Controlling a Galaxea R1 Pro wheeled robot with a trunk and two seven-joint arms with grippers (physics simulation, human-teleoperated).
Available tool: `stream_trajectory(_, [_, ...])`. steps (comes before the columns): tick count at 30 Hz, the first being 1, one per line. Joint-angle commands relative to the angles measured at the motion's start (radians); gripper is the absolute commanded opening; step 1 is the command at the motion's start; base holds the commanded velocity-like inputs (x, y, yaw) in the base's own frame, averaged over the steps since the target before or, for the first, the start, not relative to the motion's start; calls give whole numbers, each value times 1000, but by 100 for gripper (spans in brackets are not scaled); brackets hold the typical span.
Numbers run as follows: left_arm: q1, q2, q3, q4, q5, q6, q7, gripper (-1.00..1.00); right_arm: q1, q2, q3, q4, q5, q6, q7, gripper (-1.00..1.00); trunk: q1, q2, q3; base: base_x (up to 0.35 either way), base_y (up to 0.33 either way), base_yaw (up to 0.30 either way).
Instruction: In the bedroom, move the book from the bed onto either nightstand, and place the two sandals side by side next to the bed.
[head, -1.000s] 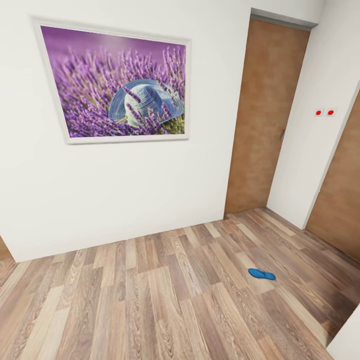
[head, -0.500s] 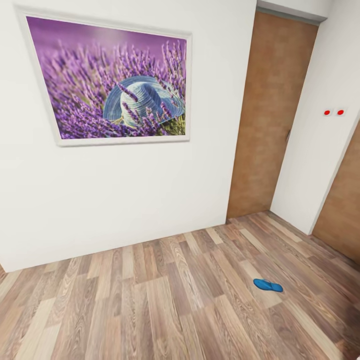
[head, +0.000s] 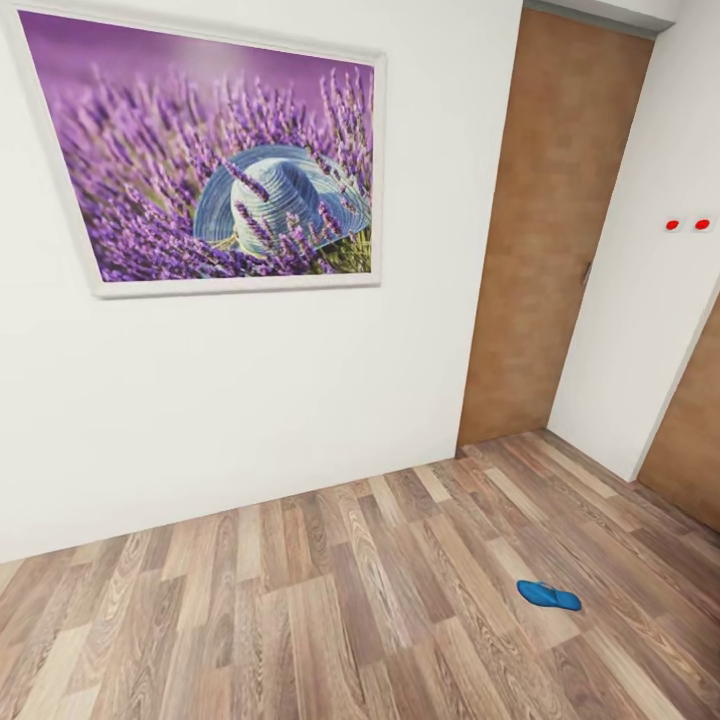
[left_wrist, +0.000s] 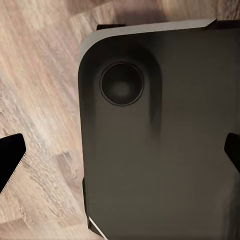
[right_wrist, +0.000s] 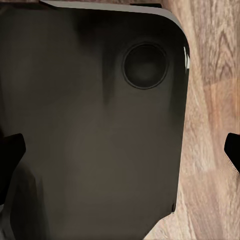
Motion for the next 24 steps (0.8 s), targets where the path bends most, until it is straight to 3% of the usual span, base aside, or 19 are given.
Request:
stream_trajectory(1, [-1,0,-1,1,-1,-4,0,100,0,0,0,-1,0,0,0,100,0,0,-1,277,0,0])
stream_trajectory(24, [-1,0,-1,1,-1,-5,0,100,0,0,0,-2,-1,0,0,100,0,0,-1,276,0,0])
